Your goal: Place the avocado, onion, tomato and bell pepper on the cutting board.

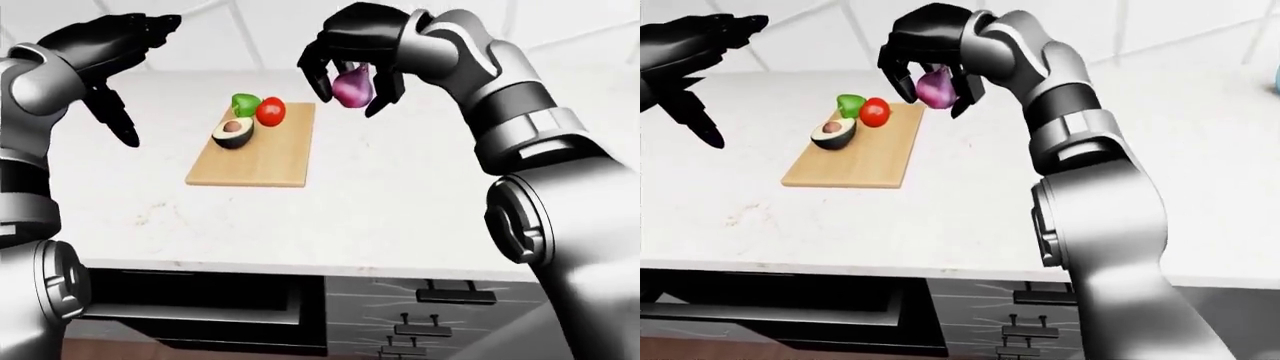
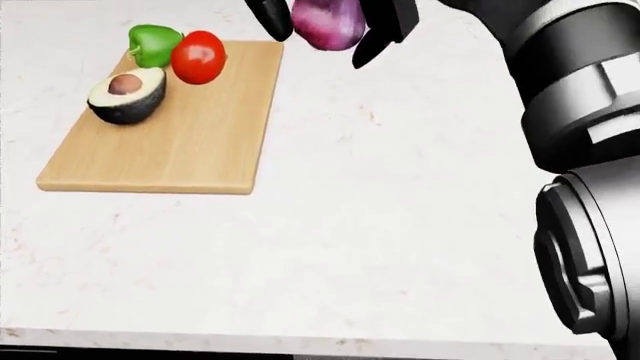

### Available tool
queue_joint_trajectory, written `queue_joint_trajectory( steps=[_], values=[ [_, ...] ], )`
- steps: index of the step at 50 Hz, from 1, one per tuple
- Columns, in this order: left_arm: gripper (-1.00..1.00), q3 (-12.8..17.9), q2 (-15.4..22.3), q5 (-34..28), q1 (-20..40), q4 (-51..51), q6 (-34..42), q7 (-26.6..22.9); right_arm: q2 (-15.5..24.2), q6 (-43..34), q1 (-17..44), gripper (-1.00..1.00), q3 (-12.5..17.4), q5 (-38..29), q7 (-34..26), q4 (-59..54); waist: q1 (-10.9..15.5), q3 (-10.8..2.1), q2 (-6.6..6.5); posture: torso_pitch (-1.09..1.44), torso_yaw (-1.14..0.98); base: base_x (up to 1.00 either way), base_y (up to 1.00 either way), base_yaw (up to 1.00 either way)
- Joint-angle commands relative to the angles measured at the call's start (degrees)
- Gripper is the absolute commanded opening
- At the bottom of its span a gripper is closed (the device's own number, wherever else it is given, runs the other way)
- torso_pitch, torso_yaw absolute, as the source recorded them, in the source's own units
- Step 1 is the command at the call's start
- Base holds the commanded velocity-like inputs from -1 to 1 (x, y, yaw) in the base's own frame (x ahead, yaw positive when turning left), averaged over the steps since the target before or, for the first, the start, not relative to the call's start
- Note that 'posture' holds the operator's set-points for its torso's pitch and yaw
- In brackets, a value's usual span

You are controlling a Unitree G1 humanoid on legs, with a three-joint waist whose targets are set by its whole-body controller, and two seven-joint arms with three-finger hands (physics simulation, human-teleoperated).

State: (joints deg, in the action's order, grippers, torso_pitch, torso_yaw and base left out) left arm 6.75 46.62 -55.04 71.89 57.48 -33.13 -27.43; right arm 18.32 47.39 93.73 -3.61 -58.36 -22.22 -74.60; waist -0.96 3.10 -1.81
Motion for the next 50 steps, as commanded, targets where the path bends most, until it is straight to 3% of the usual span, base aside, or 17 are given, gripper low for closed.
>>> queue_joint_trajectory(
  steps=[1, 16, 33, 50],
  values=[
    [1.0, 1.5, 1.7, 2.2, 1.4, -3.1, 0.1, 0.0, 0.0, -1.2, 2.2, -1.0, 0.7, -0.7, 3.1, 1.1, -0.1, -1.86, -0.55, 0.0, 0.0, 0.0, 0.0, 0.0],
    [1.0, 3.4, 4.2, 6.5, -5.0, -8.8, 1.4, -1.2, -6.5, -10.2, 1.7, -1.0, 1.7, -5.4, 12.3, -2.1, 0.0, -2.04, -1.44, 0.0, 0.0, 0.0, 0.0, 0.0],
    [1.0, 4.9, 5.3, 9.5, -10.4, -12.1, 1.9, -0.8, -13.0, -13.8, -0.1, -1.0, 1.1, -10.2, 23.9, -2.9, -0.1, -2.26, -2.23, 0.0, 0.0, 0.0, 0.0, 0.0],
    [1.0, 6.6, 8.2, 12.5, -15.1, -14.4, 1.8, -0.9, -18.0, -16.1, -0.9, -1.0, 1.5, -10.2, 27.2, -3.0, -0.2, -2.29, -2.95, 0.0, 0.0, 0.0, 0.0, 0.0]
  ],
)
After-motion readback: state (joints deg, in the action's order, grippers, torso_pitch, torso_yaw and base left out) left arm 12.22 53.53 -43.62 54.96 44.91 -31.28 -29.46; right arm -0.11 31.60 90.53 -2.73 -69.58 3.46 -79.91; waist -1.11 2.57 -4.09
